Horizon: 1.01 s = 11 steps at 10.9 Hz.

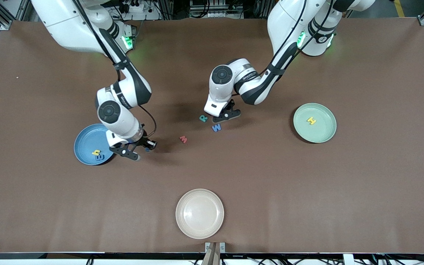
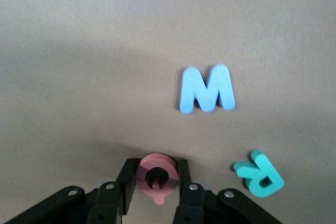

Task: Sort upper and lower case letters into plates
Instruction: 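Lift the Q with the left gripper while the right gripper lifts the a, then drop the a onto the blue plate while the left gripper releases the Q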

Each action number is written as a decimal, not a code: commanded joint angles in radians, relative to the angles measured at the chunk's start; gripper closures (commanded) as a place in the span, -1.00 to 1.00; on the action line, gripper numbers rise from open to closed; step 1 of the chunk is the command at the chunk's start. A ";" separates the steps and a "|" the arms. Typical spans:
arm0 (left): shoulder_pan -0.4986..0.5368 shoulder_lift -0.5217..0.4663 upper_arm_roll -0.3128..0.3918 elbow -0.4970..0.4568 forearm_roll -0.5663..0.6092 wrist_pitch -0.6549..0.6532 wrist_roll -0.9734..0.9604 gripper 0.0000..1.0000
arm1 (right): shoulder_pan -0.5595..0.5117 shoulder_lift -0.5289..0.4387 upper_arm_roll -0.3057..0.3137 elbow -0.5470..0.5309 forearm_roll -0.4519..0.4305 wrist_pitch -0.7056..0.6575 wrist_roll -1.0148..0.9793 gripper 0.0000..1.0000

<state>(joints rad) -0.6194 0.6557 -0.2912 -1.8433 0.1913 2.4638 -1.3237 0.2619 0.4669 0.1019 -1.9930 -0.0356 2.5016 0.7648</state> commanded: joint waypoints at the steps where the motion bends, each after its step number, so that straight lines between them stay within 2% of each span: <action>1: 0.043 -0.077 0.001 -0.004 -0.005 -0.087 0.075 0.81 | -0.026 -0.034 -0.001 -0.007 -0.062 -0.026 0.010 1.00; 4: 0.105 -0.151 0.003 -0.017 -0.035 -0.205 0.228 0.81 | -0.052 -0.051 -0.051 0.017 -0.070 -0.102 -0.112 1.00; 7: 0.171 -0.229 0.015 -0.024 -0.096 -0.325 0.419 0.90 | -0.143 -0.108 -0.082 0.036 -0.070 -0.232 -0.336 1.00; 11: 0.269 -0.338 0.037 -0.065 -0.121 -0.460 0.672 0.90 | -0.225 -0.099 -0.128 0.026 -0.070 -0.259 -0.488 1.00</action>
<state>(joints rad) -0.3964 0.3941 -0.2589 -1.8446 0.0949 2.0369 -0.7642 0.0611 0.3743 -0.0209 -1.9499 -0.0901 2.2522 0.3187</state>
